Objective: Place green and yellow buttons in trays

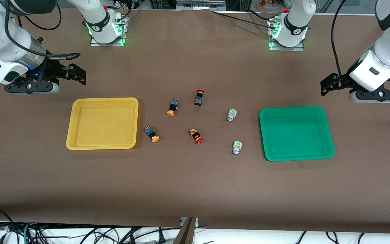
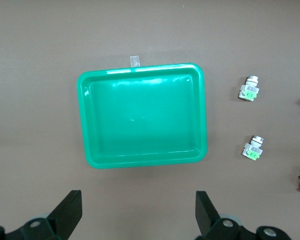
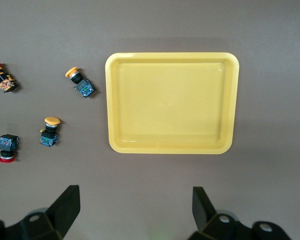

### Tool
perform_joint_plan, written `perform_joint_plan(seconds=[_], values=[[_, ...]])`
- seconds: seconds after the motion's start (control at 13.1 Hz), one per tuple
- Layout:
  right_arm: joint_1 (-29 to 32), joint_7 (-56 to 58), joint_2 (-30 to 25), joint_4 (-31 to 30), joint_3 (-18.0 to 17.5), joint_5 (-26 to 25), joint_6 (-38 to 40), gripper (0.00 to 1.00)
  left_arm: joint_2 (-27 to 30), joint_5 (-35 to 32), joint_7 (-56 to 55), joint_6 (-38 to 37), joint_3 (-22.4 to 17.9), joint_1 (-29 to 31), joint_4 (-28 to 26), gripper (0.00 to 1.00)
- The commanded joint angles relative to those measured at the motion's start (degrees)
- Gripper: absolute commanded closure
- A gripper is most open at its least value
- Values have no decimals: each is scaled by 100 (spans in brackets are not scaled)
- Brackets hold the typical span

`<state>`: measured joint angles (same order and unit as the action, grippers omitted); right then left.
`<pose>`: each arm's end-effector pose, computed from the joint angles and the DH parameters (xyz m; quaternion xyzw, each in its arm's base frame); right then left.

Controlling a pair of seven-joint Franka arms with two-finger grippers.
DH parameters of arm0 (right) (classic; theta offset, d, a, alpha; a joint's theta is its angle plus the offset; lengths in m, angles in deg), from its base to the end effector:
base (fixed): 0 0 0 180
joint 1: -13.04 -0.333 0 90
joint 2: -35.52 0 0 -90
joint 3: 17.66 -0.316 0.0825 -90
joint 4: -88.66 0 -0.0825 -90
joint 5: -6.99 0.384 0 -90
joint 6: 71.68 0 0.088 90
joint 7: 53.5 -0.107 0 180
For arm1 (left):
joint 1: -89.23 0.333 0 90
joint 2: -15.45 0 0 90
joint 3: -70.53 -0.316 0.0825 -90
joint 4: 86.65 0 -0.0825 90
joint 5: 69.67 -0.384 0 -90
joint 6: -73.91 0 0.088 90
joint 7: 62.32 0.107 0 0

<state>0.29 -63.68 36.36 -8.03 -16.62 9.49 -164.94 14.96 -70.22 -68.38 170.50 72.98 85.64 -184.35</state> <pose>0.5459 0.1177 0.5661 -0.9990 -0.0113 0.0407 0.0141 0.5590 -0.0581 0.5658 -0.9999 0.0004 0.0134 0.0060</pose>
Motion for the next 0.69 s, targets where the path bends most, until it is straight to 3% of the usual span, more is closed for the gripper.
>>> perform_joint_plan(seconds=[0.0, 0.61], values=[[132, 42, -75, -51, -148, -4, -35, 1, 49, 73, 105, -62, -43, -27, -21, 0], [132, 235, -40, 54, -139, -12, 26, 1, 58, 73, 114, -62, -34, -36, -21, 0]])
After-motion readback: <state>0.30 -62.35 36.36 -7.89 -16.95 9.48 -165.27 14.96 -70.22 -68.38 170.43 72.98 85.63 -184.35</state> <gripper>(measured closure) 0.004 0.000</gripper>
